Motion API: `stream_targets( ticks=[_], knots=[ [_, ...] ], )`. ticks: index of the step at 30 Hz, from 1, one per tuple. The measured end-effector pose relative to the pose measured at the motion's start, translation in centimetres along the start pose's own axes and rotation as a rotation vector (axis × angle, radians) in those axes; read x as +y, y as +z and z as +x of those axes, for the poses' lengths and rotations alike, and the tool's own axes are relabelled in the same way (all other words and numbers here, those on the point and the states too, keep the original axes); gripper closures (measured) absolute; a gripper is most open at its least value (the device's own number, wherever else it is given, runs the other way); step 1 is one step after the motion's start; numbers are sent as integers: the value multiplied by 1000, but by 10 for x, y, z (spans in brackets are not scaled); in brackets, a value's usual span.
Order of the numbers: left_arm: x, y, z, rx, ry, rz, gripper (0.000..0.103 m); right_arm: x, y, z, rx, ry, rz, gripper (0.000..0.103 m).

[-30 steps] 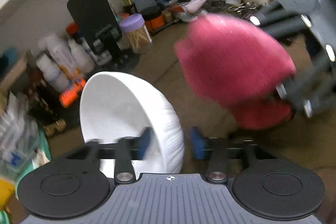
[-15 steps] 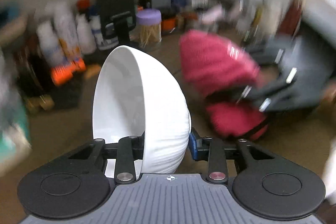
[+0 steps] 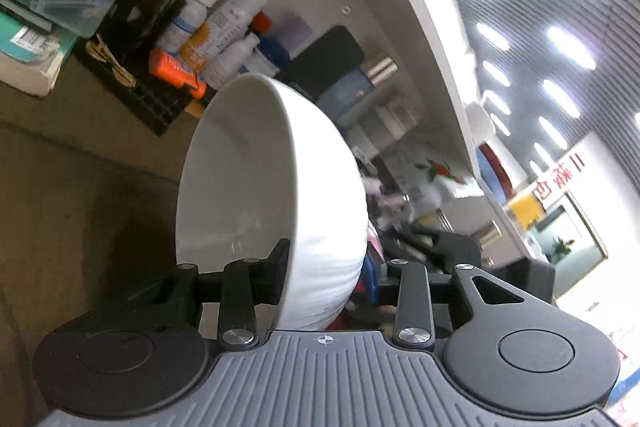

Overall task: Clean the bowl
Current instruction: 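Tilt the bowl with the left gripper while the right gripper wipes its base with the towel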

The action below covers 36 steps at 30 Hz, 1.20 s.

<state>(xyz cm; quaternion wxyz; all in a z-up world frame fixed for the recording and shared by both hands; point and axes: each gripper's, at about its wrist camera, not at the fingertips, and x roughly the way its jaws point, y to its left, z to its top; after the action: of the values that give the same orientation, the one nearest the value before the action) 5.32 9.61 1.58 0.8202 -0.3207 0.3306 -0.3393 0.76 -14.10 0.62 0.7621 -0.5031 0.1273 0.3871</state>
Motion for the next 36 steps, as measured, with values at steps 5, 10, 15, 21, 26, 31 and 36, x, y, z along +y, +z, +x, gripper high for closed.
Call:
stream_targets(
  ticks=[5, 10, 15, 21, 26, 31, 36],
  knots=[
    [-10, 4, -4, 77, 32, 79, 66, 27, -4, -17, -62, -24, -263, 77],
    [-20, 5, -1, 171, 72, 160, 66, 28, -7, -29, -102, -73, -296, 78],
    [-25, -2, 7, 268, 150, 230, 61, 21, 5, -20, -119, -142, -279, 77],
    [-20, -2, 3, 247, 169, 211, 61, 19, 16, -47, -174, -73, -227, 77],
    [-25, -5, 5, 279, 192, 247, 61, 29, 9, -36, -57, -55, -305, 77],
    [-27, -6, 7, 275, 215, 279, 62, -6, 24, -21, -67, 0, 8, 77],
    [-23, -3, 1, 270, 208, 271, 63, -36, 15, 8, 4, -5, 229, 79]
  ],
)
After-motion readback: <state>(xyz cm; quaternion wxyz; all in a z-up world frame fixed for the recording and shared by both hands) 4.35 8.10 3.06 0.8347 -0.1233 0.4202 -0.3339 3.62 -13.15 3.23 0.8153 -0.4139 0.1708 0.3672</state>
